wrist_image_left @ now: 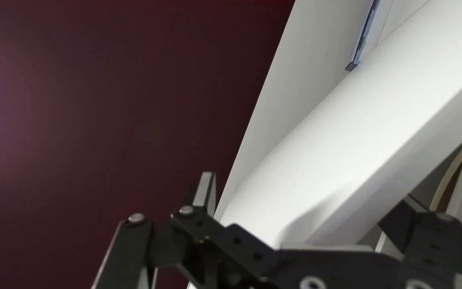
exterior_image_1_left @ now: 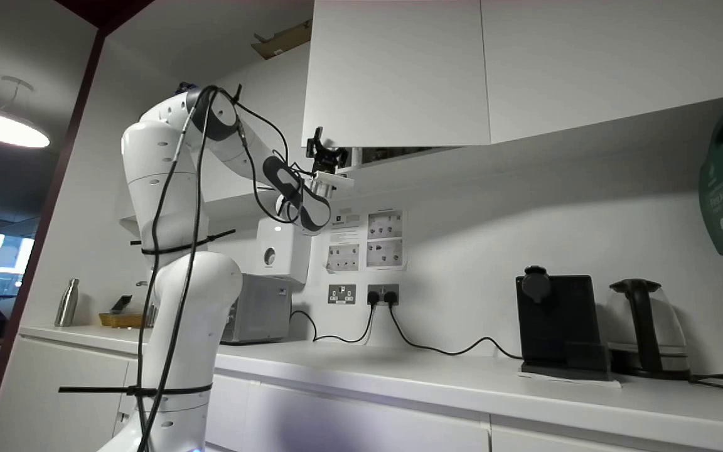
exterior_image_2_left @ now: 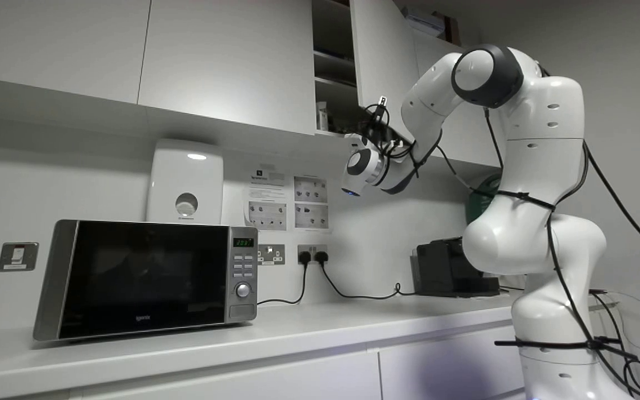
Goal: Open the door of the second upper cabinet from the right
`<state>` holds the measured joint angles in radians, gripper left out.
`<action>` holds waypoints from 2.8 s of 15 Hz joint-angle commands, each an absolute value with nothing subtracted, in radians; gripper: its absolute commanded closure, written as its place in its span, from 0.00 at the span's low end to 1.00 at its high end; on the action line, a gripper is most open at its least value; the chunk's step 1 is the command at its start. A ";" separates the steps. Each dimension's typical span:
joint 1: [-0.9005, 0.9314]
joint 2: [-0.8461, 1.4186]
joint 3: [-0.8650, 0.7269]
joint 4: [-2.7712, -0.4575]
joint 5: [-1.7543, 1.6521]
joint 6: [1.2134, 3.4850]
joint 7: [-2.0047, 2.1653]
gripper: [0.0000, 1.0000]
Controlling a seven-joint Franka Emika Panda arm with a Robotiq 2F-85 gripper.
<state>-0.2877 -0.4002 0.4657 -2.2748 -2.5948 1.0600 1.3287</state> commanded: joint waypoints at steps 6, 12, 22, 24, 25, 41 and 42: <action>-0.108 -0.492 0.247 -2.338 -2.601 1.016 1.254 0.00; -0.144 -0.545 0.277 -2.389 -2.600 1.020 1.281 0.00; -0.089 -0.534 0.246 -2.408 -2.601 0.893 1.237 0.00; -0.080 -0.551 0.250 -2.414 -2.601 0.897 1.238 0.00; -0.086 -0.565 0.259 -2.421 -2.601 0.906 1.238 0.00; 0.240 -0.954 0.231 -2.564 -2.525 1.254 0.966 0.00; 0.242 -0.982 0.223 -2.569 -2.506 1.241 0.934 0.00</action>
